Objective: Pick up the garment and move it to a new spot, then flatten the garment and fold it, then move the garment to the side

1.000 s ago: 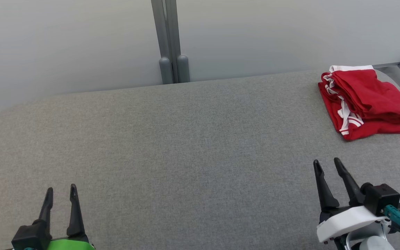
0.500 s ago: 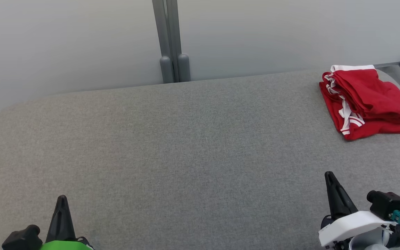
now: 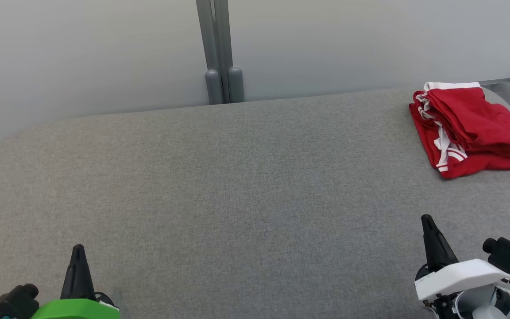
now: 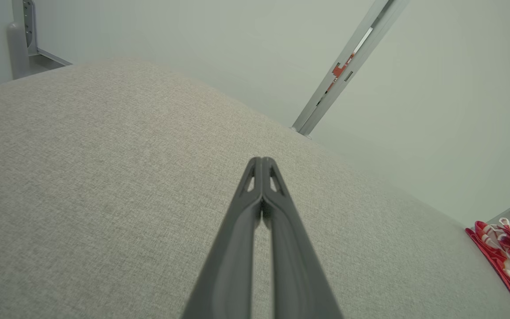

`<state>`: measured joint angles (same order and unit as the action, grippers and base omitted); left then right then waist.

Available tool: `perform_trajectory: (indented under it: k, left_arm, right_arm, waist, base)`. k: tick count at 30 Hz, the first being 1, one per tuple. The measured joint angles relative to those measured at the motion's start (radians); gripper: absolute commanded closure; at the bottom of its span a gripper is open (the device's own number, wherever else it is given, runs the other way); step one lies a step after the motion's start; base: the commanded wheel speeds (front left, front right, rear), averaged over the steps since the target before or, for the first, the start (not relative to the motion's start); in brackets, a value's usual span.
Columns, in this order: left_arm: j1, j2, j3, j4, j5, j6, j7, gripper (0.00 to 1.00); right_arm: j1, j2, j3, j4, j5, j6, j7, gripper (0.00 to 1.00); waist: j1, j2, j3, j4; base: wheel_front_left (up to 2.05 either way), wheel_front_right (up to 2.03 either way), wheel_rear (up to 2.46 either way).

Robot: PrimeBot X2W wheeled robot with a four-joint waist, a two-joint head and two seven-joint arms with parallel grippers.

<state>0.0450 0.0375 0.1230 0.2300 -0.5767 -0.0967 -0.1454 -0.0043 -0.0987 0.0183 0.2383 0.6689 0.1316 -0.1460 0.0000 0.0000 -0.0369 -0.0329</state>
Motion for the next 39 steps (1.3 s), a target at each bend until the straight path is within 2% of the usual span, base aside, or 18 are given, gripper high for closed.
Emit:
perform_trajectory:
  k: [20, 39]
  left_arm:
    - [-0.041, 0.001, -0.002, 0.003, -0.288, -0.009, 0.072, 1.00]
    - [-0.074, 0.003, -0.004, 0.006, -0.505, -0.017, 0.127, 1.00]
  right_arm:
    - [-0.023, 0.015, -0.036, 0.001, 0.261, 0.000, 0.071, 1.00]
    - [-0.045, 0.025, -0.065, 0.003, 0.463, 0.000, 0.128, 1.00]
  waist:
    - [0.0001, 0.0000, 0.008, 0.007]
    - [0.0000, 0.0000, 0.015, 0.013]
  base:
    - [0.00, 0.00, 0.00]
    - [0.00, 0.00, 0.00]
